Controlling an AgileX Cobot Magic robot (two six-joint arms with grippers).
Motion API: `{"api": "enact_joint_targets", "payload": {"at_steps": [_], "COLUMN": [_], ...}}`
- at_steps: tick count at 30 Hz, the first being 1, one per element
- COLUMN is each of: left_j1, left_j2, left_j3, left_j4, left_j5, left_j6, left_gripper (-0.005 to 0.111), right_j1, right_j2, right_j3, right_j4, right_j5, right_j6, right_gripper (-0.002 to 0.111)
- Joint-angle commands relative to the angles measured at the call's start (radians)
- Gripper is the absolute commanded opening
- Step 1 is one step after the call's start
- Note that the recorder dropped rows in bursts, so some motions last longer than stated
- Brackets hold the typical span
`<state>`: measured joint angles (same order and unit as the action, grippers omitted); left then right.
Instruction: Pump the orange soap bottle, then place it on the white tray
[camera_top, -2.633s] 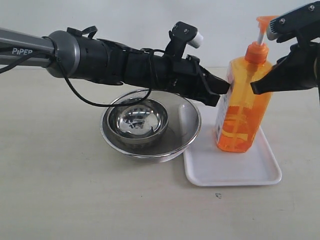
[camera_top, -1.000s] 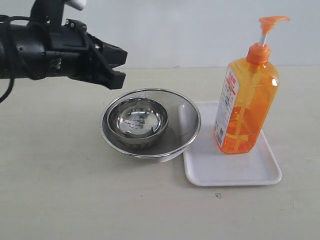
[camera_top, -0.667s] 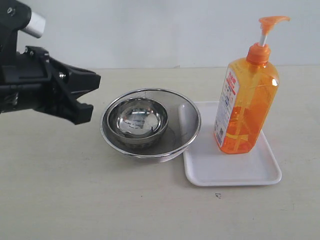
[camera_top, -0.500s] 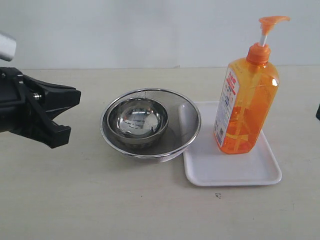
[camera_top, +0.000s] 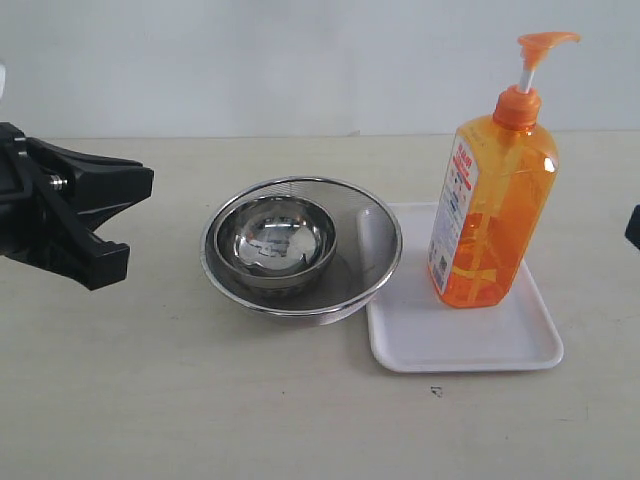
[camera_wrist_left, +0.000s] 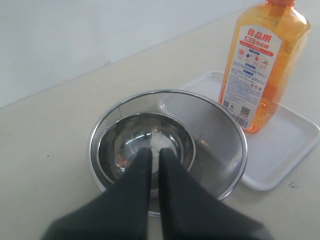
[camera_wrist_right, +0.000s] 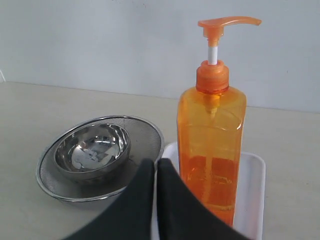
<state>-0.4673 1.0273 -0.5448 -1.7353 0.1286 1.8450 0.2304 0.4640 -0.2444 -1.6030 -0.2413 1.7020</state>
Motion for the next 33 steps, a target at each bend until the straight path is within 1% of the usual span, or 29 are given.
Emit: {"api": "enact_joint_targets", "payload": {"at_steps": [1,7,9,16,20,22,28,33], "left_j1": [-0.002,-0.002,-0.002,-0.002,-0.002,-0.002,-0.002,-0.002], "left_j2": [-0.004,-0.004,-0.004,-0.004,-0.004,-0.004,-0.004,-0.004], "left_j3": [0.005,0.005,0.005,0.005,0.005,0.005,0.005,0.005], "left_j4": [-0.009,-0.009,-0.009,-0.009,-0.009,-0.009,-0.009,-0.009], "left_j5": [0.002,0.002,0.002,0.002,0.002,0.002,0.002,0.002], "left_j6": [-0.010,-0.010,-0.010,-0.010,-0.010,-0.010,-0.010,-0.010], "left_gripper": [0.005,0.005,0.005,0.005,0.005,0.005,0.005,0.005], "right_j1": [-0.001,-0.001,-0.016,-0.147,-0.215,-0.231,-0.233,-0.233], "right_j2": [-0.004,-0.006,-0.028,-0.185,-0.264,-0.303,-0.464,-0.464], "right_j3": [0.002,0.002,0.002,0.012,0.075,0.122,0.244,0.244], "right_j4": [0.003,0.001,-0.002,-0.002,-0.002,-0.002,-0.002,-0.002], "right_j5": [-0.002,0.006,0.026,0.114,0.130,0.140,0.156,0.156], "right_j6": [0.000,-0.003,-0.014,-0.018,-0.018,-0.018,-0.018,-0.018], "right_gripper": [0.000,0.000,0.000,0.000,0.000,0.000,0.000,0.000]}}
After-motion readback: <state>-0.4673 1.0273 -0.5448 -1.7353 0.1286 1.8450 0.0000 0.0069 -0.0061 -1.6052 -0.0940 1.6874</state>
